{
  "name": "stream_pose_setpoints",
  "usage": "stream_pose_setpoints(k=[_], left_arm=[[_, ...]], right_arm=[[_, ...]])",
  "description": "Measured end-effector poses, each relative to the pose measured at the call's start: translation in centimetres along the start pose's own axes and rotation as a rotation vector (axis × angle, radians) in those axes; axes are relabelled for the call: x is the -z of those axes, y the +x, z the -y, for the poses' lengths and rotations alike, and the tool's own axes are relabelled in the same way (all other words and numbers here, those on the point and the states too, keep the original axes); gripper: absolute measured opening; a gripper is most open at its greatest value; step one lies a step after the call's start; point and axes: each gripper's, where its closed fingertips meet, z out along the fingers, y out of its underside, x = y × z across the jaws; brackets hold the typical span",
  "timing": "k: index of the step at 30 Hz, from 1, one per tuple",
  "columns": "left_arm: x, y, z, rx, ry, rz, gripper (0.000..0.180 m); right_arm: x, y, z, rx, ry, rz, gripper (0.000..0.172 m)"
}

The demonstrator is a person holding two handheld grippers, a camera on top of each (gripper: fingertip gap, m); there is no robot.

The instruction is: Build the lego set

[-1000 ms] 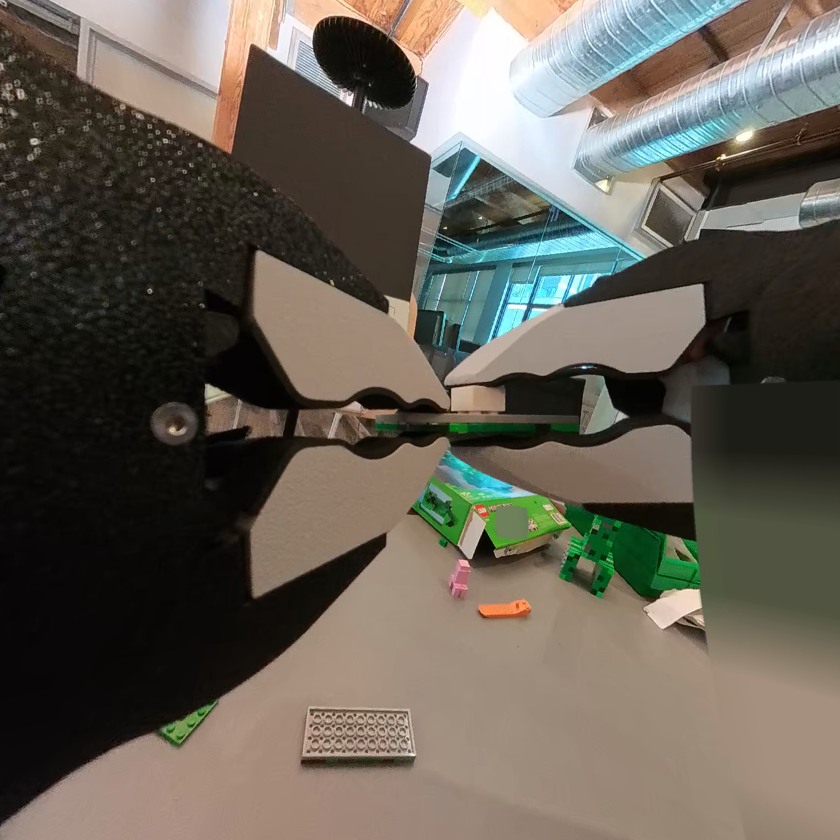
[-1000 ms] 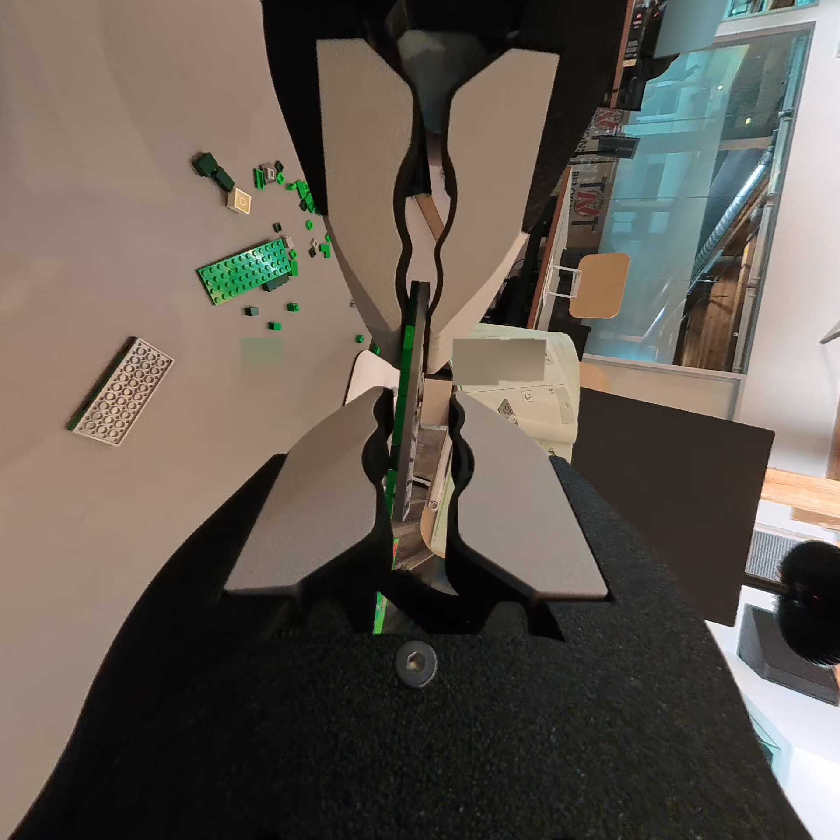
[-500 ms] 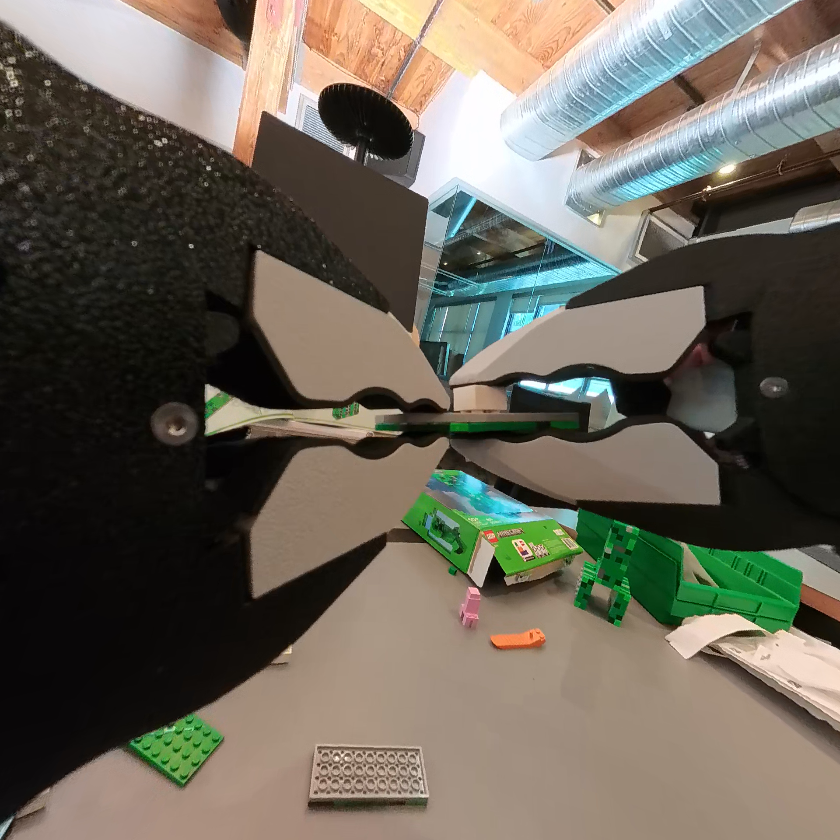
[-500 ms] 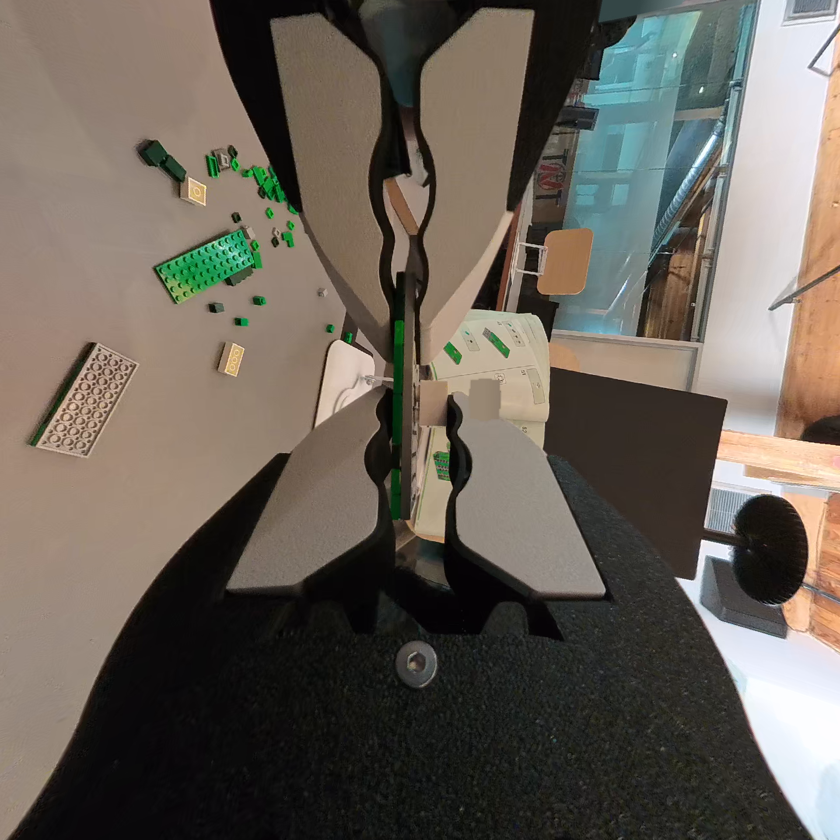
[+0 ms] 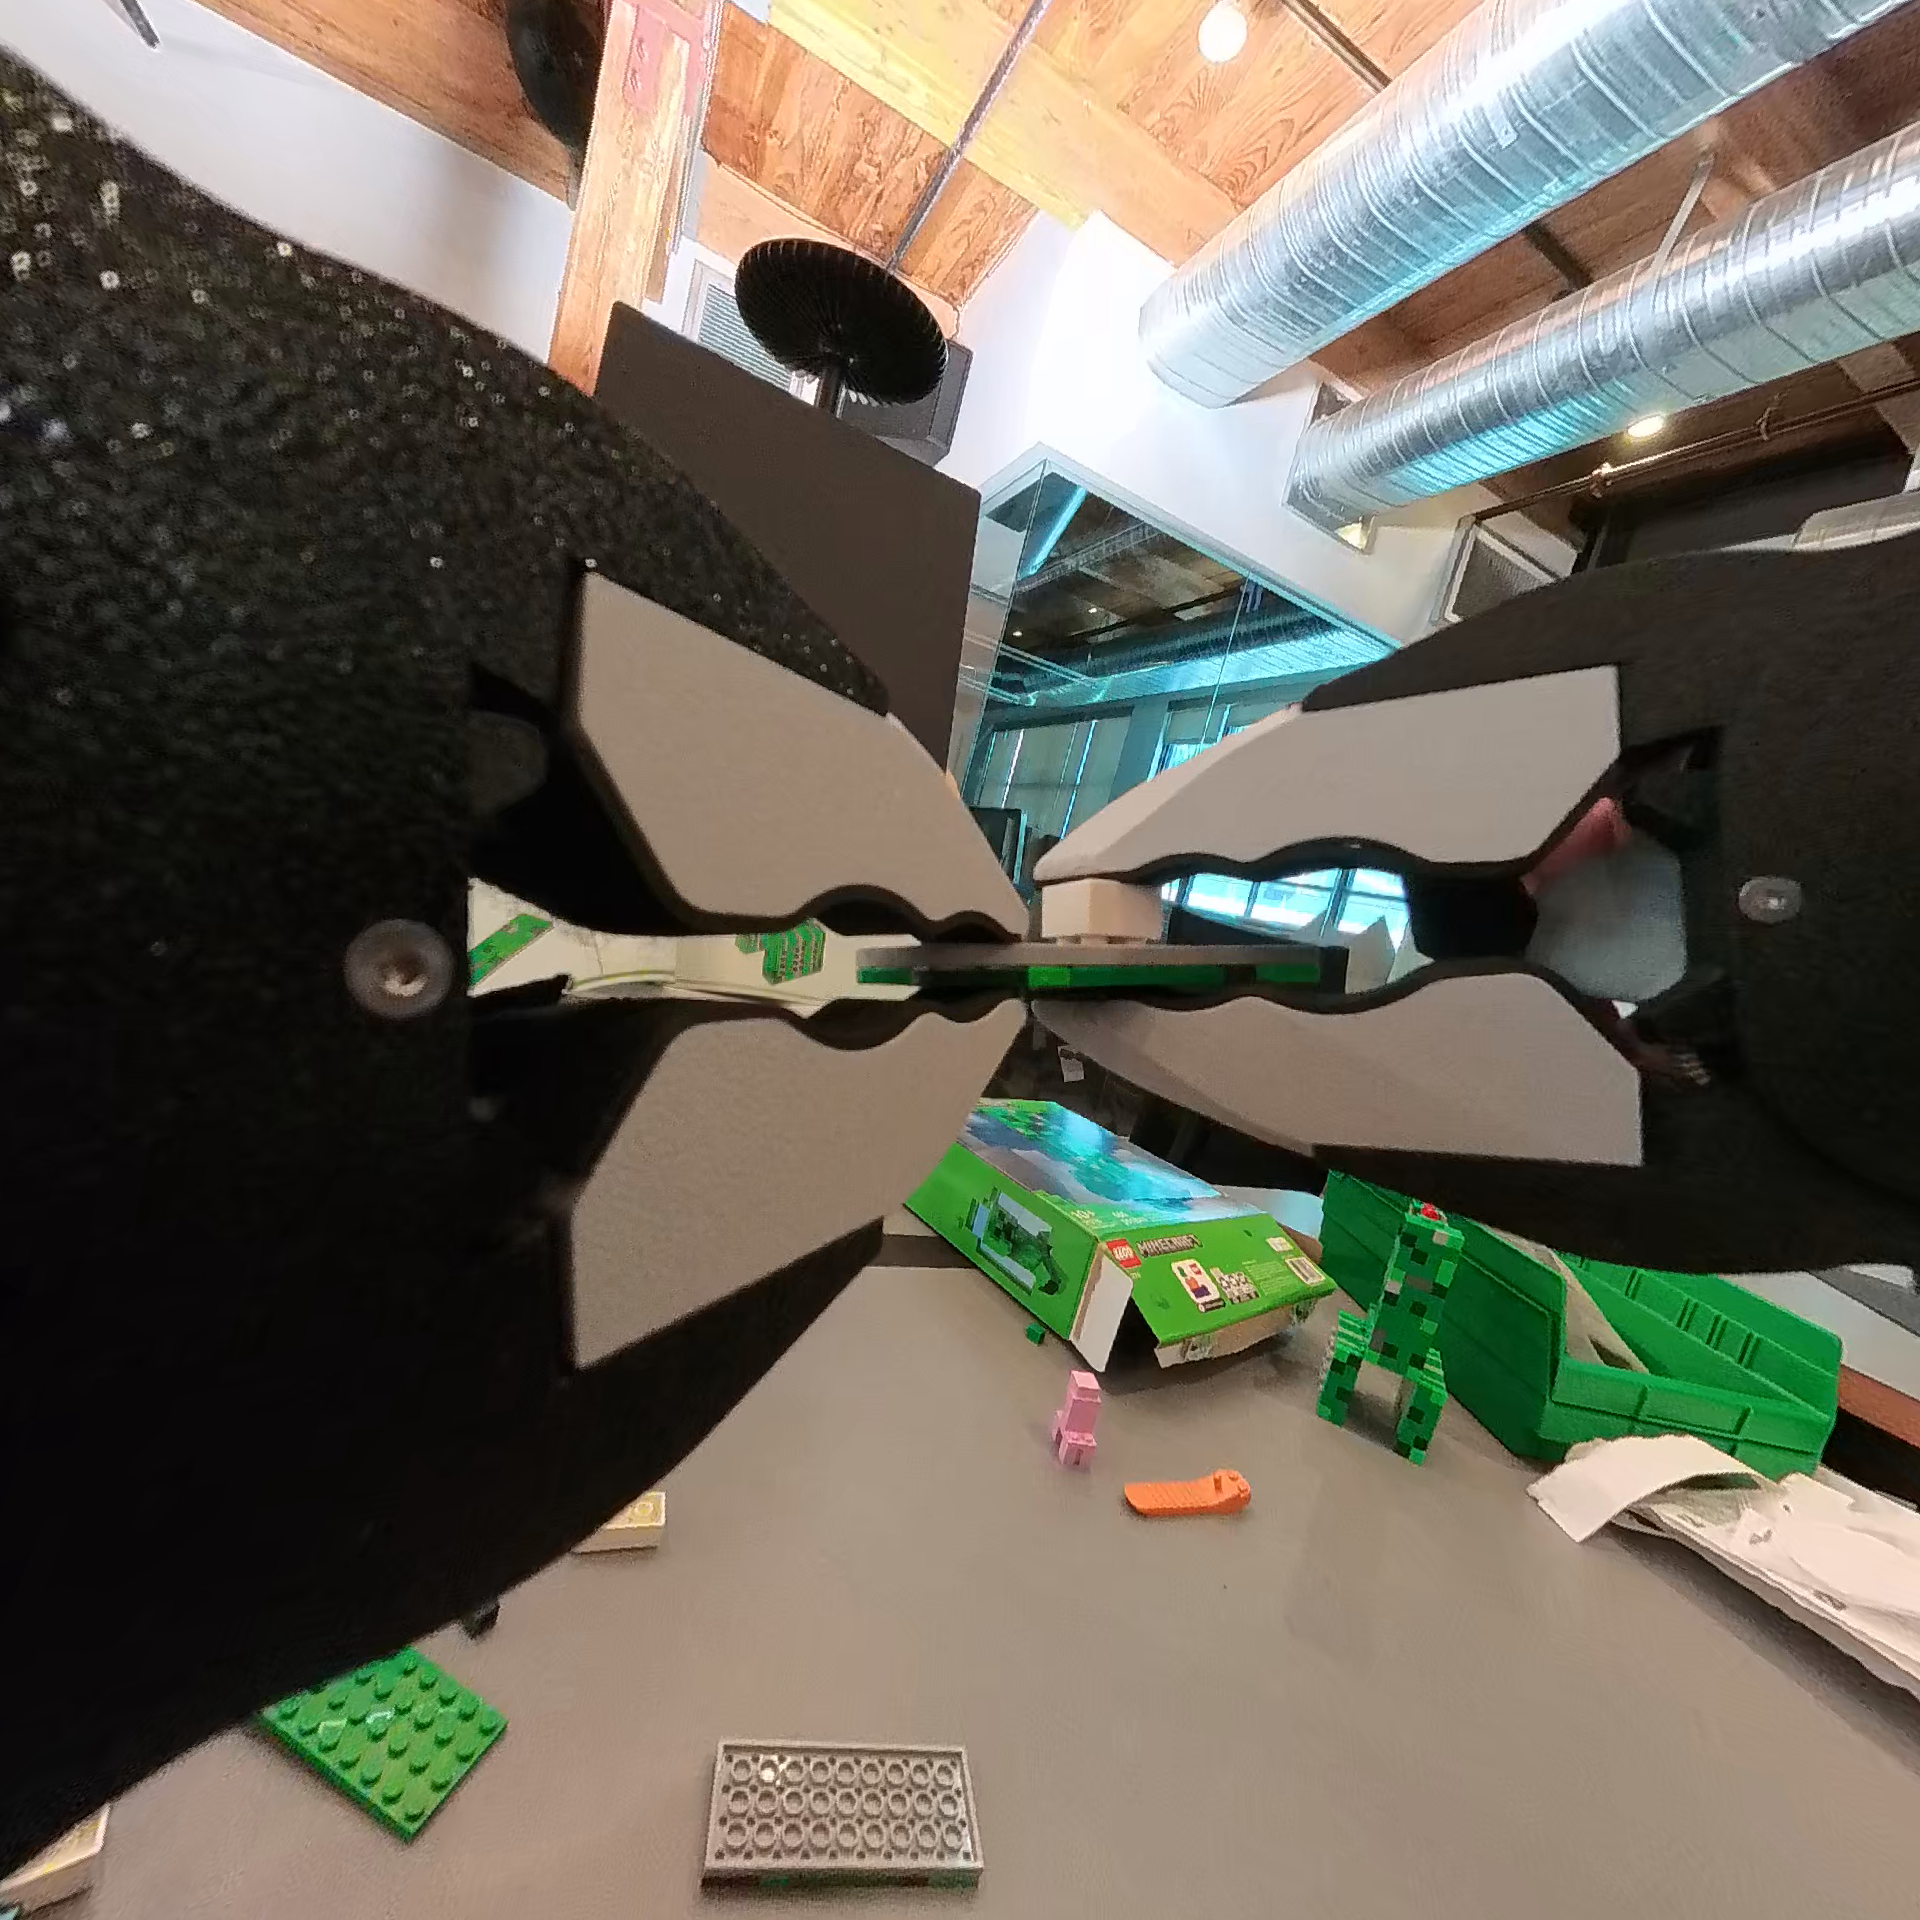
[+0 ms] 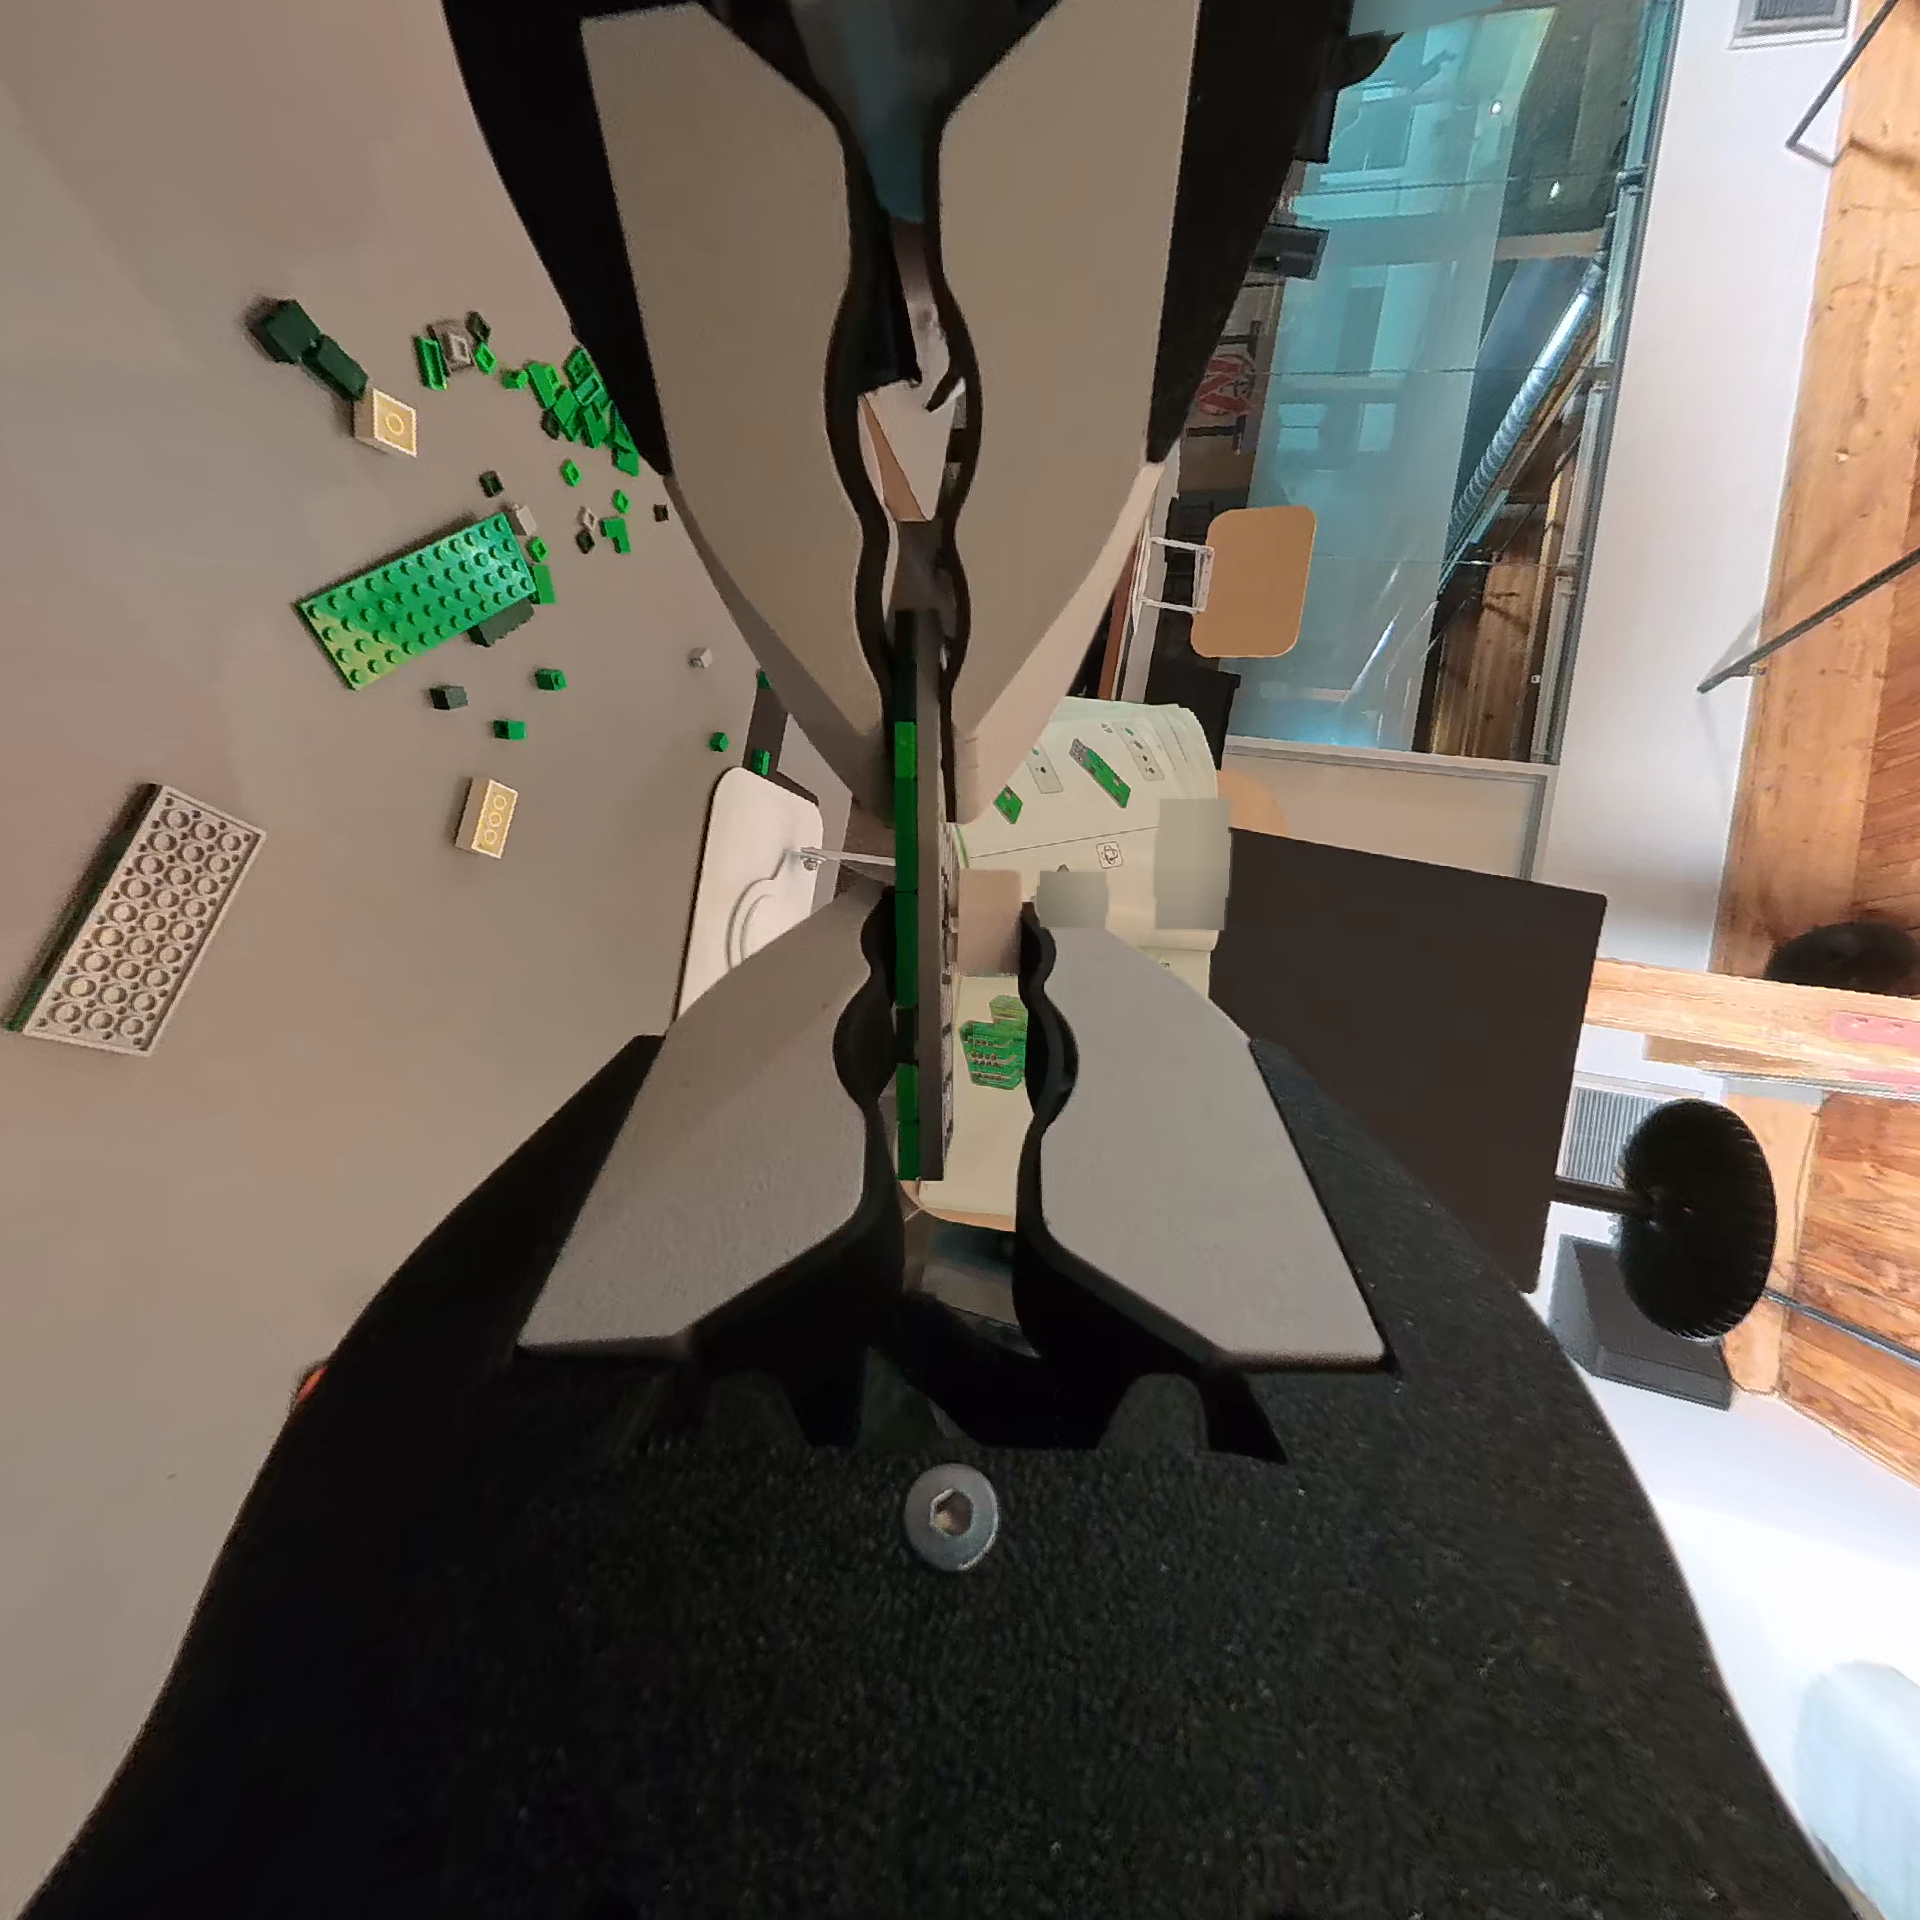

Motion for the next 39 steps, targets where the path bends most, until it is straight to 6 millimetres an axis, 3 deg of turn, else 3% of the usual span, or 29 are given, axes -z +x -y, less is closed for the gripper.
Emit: stream_pose_setpoints(k=[21,28,33,39], left_arm=[[0.4,-0.5,0.6,-0.034,0.016,0.039,0.006],[0.3,-1.1,1.0,-0.152,0.002,0.142,0.006],[0.2,-1.3,1.4,-0.076,0.056,0.143,0.014],[0.1,-1.1,1.3,-0.059,0.055,0.134,0.013]], right_arm=[[0.3,0.5,0.2,0.096,0.000,-0.097,0.019],[0.8,1.5,0.2,0.185,0.003,-0.224,0.019],[0.9,1.6,-0.2,0.192,-0.011,-0.259,0.018],[0.8,1.5,-0.3,0.141,0.001,-0.245,0.018]])
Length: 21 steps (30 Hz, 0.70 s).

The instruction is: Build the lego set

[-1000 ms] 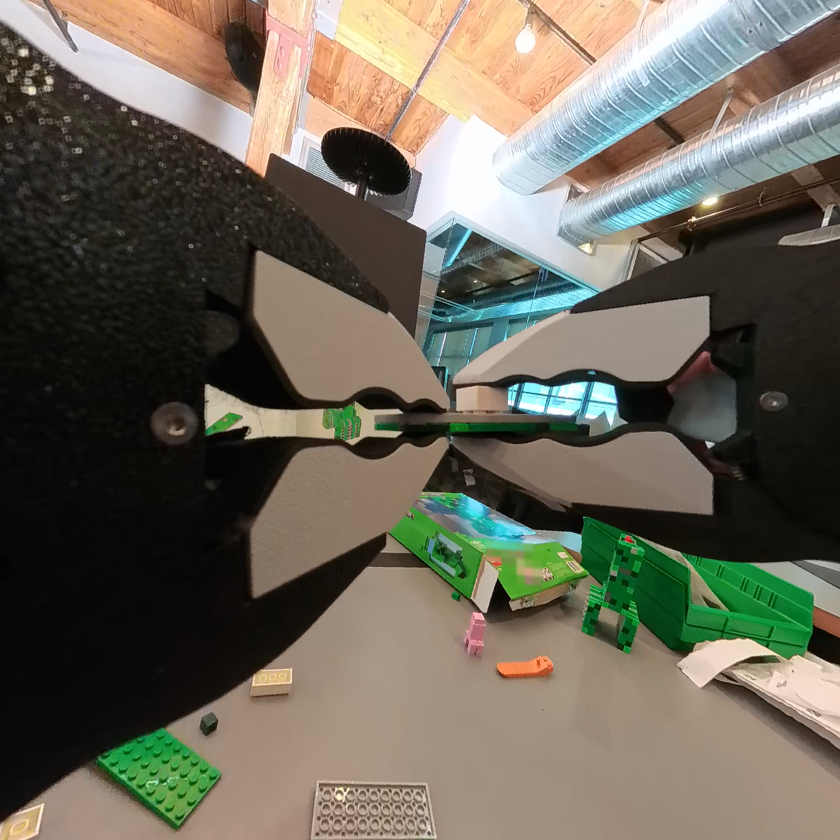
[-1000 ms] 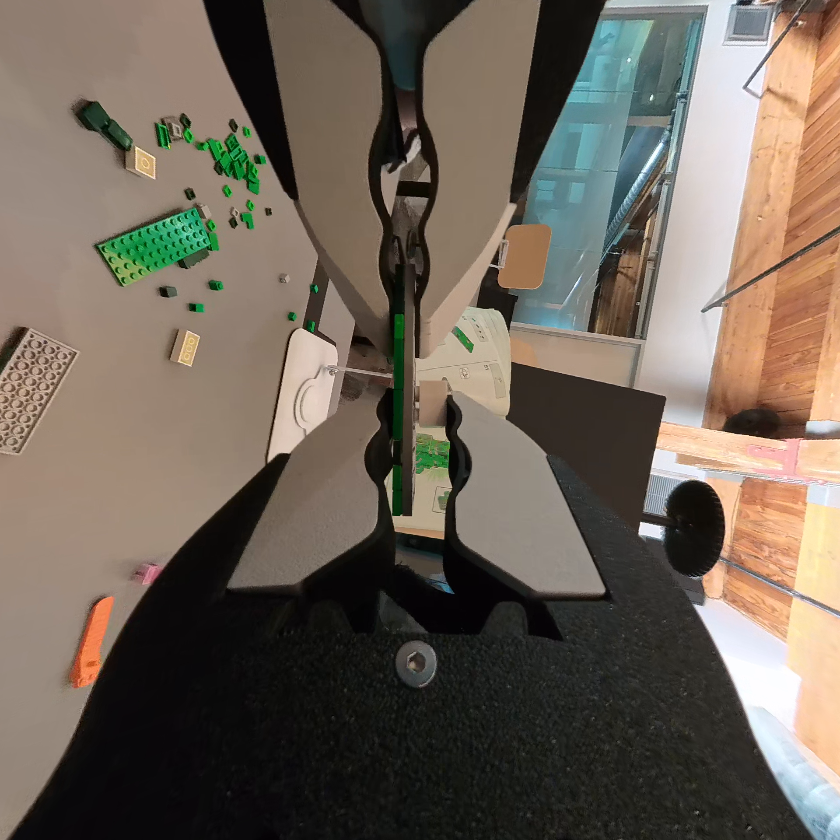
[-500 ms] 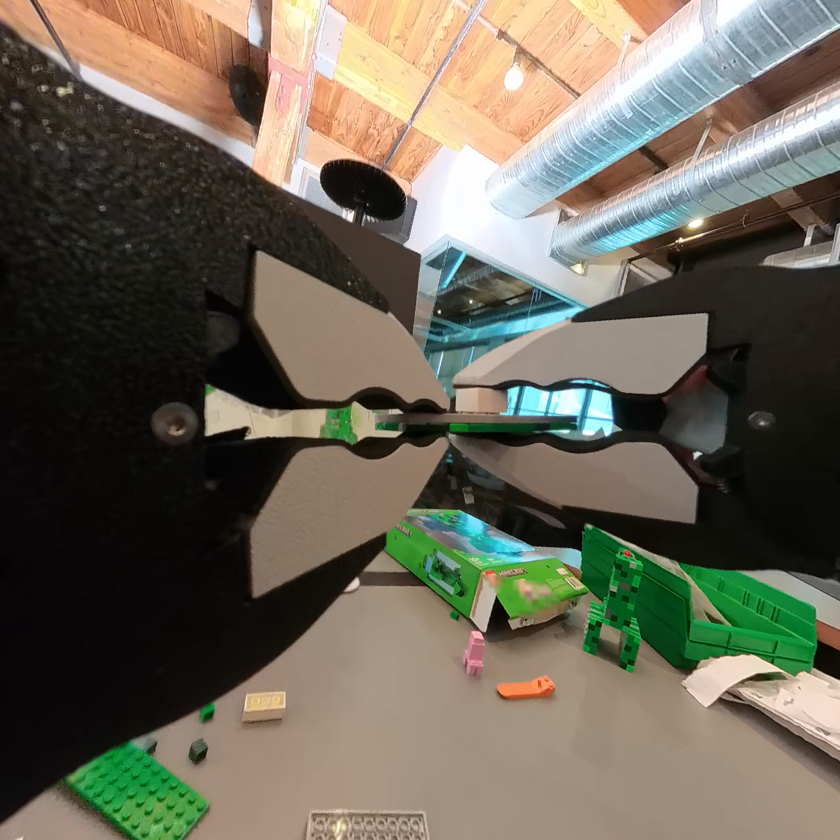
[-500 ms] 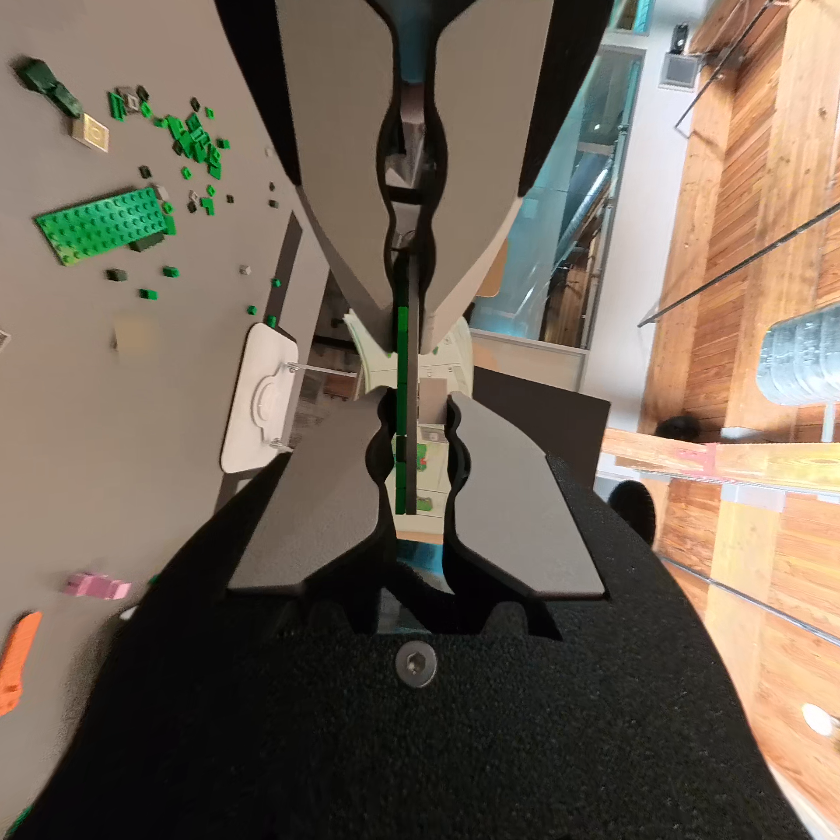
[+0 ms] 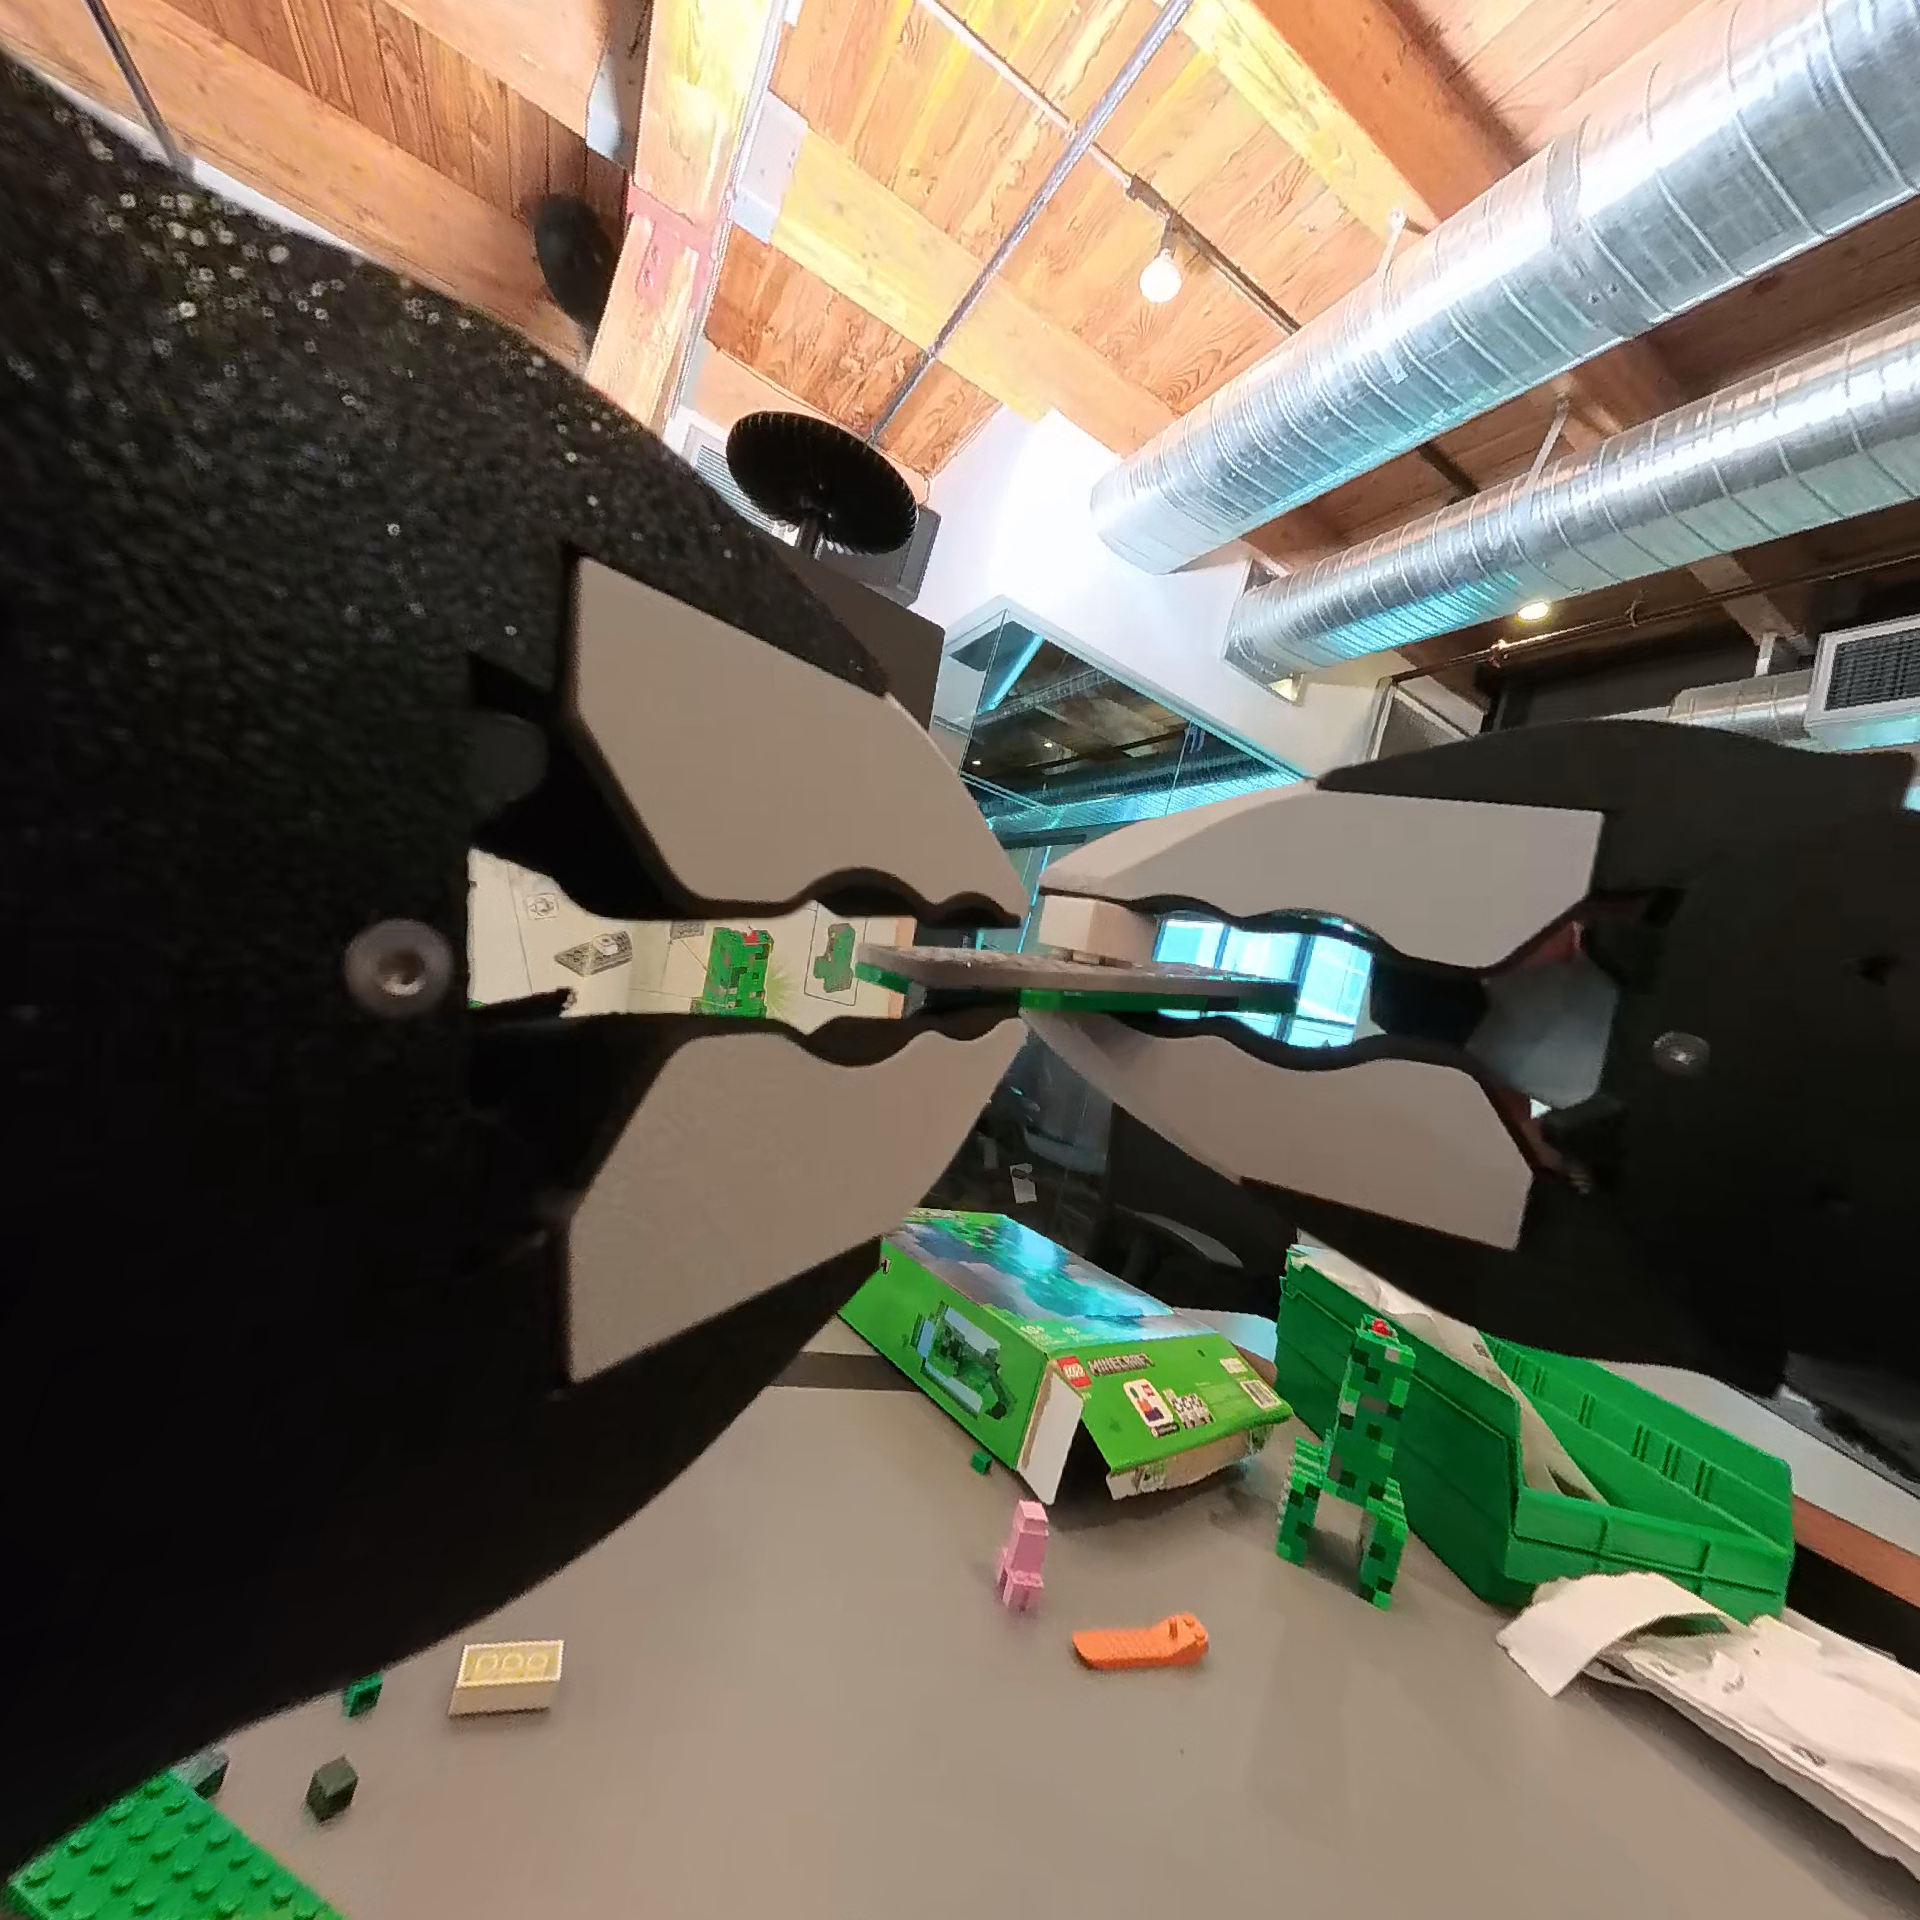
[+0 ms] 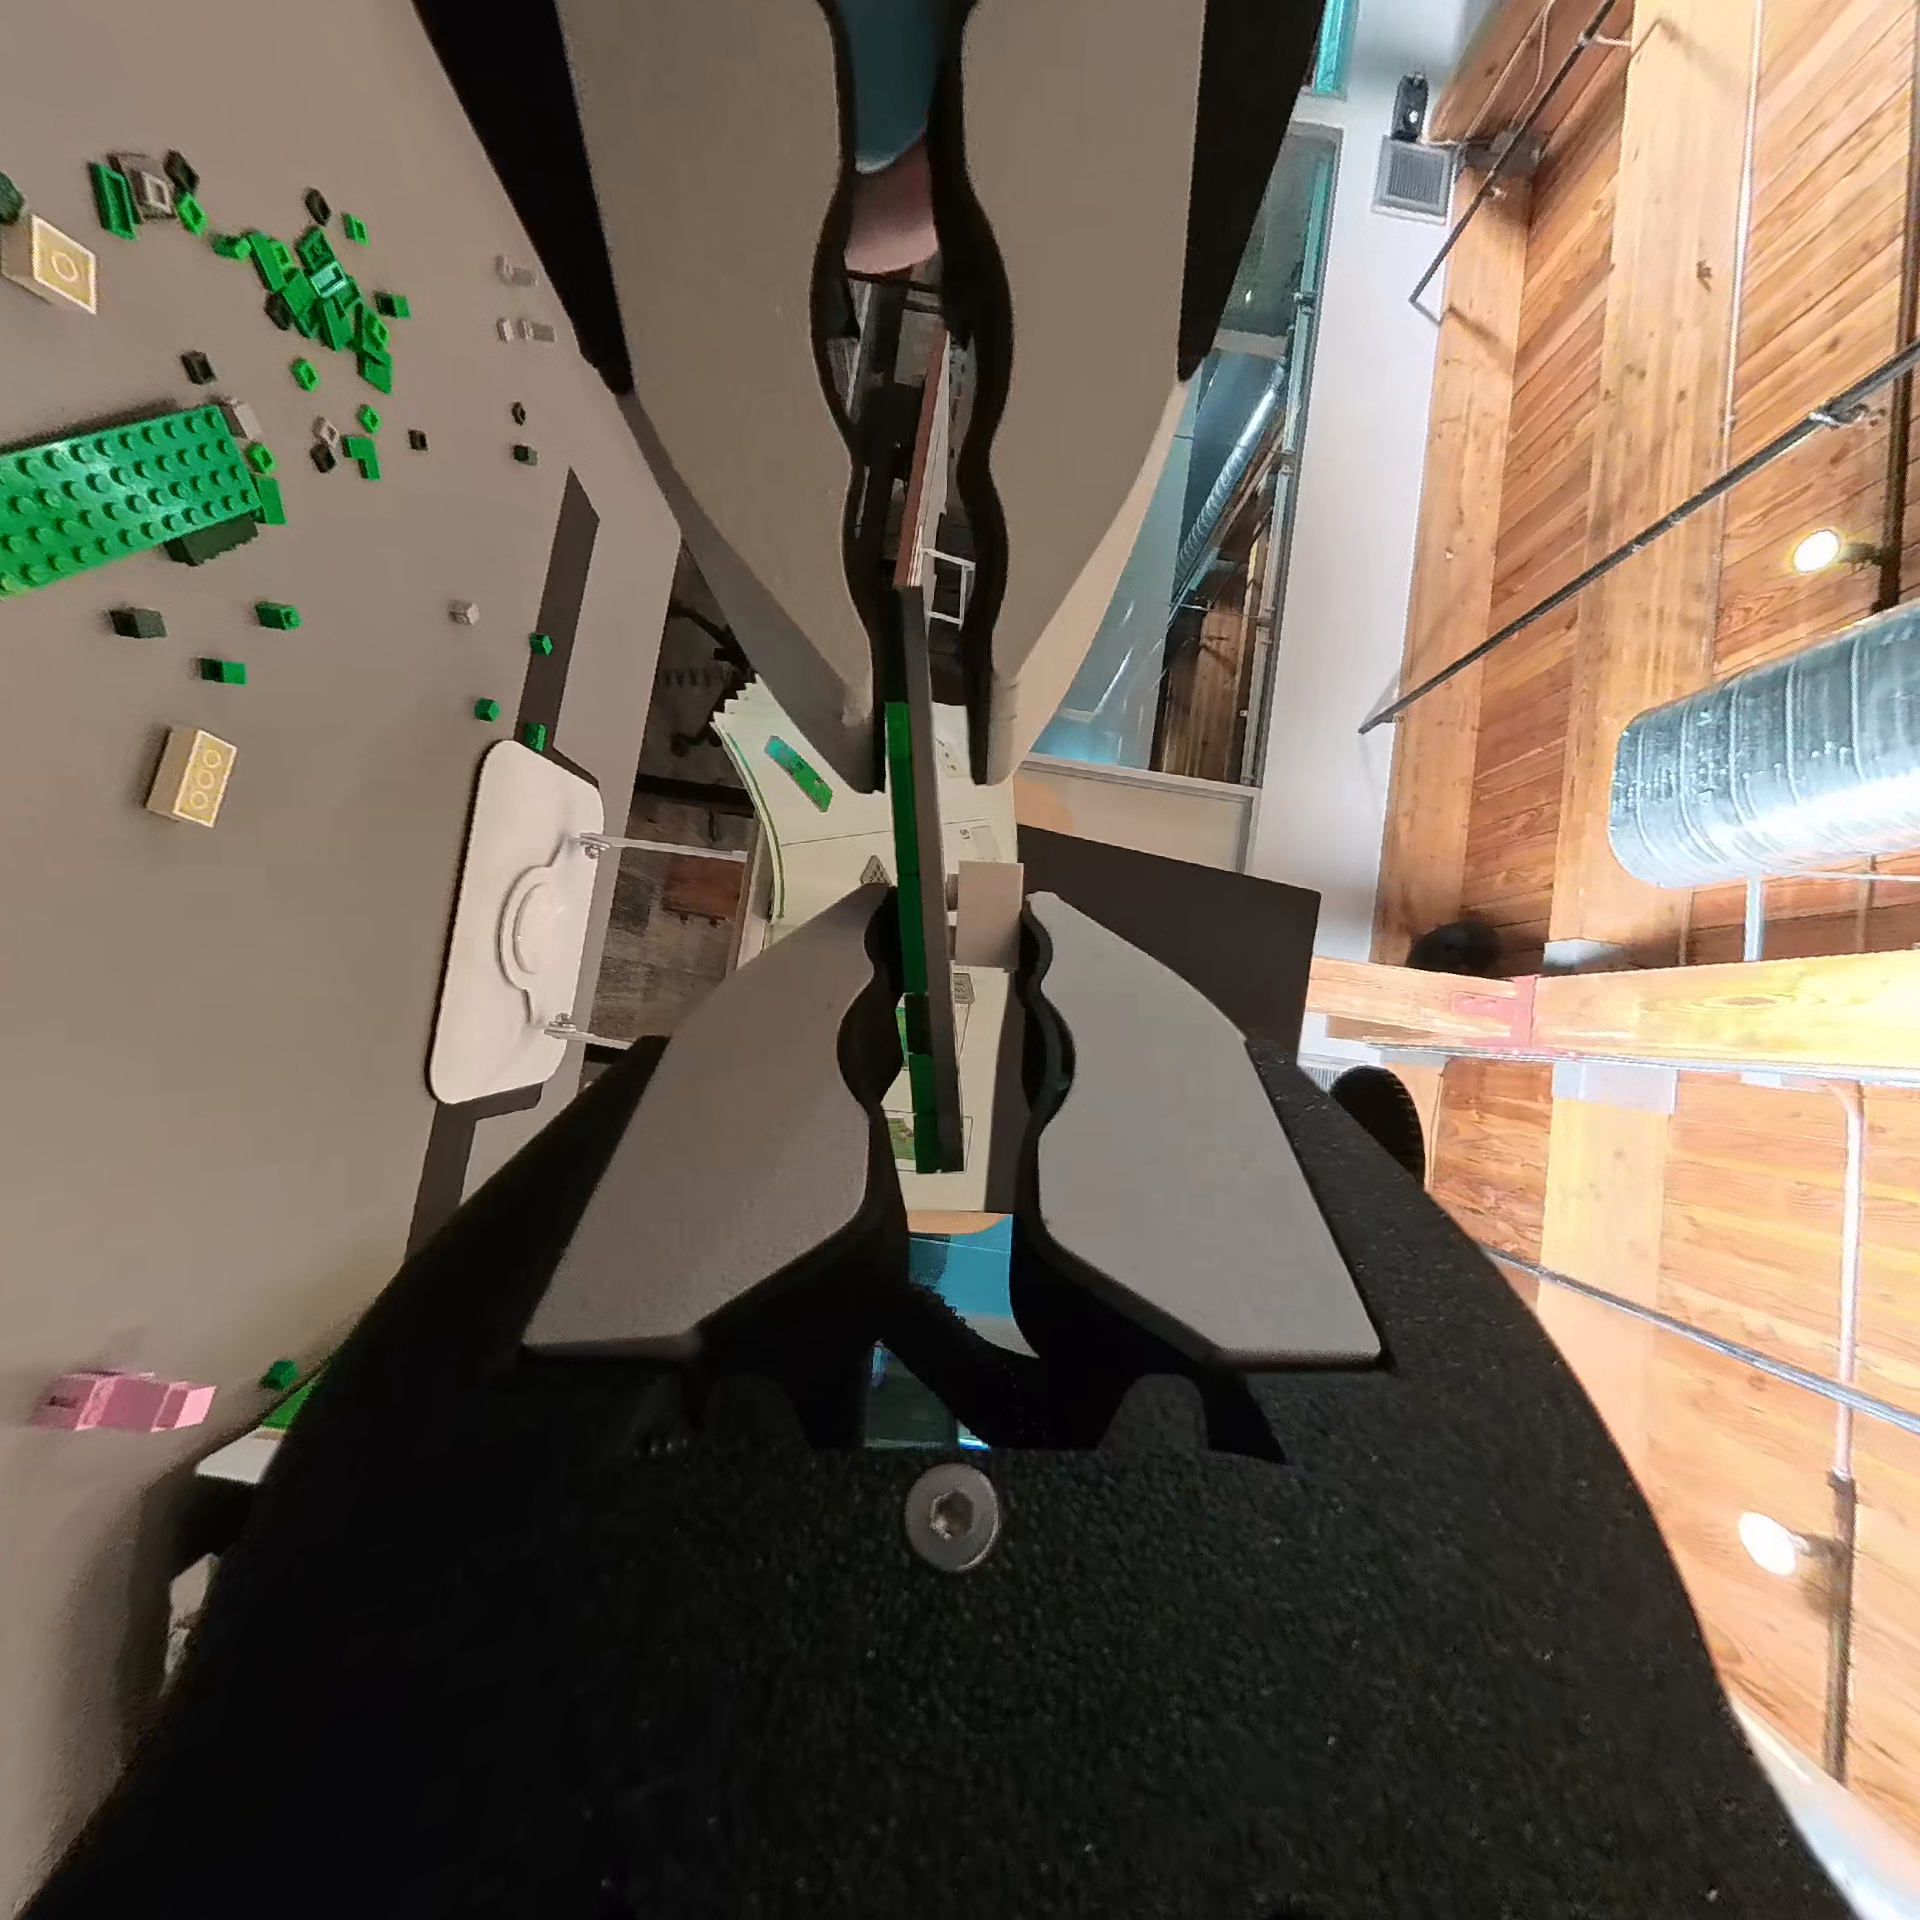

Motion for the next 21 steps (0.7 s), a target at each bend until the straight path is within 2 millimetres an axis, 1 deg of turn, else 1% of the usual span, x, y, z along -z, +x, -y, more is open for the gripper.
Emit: stream_pose_setpoints(k=[6,8,9,15,21], left_arm=[[0.14,-0.27,-0.31,0.011,-0.002,0.011,0.017],[0.21,-0.19,-0.31,-0.001,-0.004,0.005,0.013],[0.20,-0.04,-0.33,-0.011,-0.009,-0.003,0.007],[0.14,0.13,-0.47,-0.062,-0.034,0.001,0.006],[0.24,0.01,-0.40,-0.064,-0.038,0.007,0.006]], right_arm=[[-0.09,-0.03,-0.03,-0.035,0.013,0.015,0.018],[-0.13,0.01,0.03,-0.038,0.015,0.014,0.018],[-0.15,0.07,0.03,-0.039,0.015,0.012,0.018],[-0.27,-0.08,-0.10,-0.034,0.009,0.017,0.018],[-0.19,-0.03,-0.03,-0.030,0.009,0.011,0.018]])
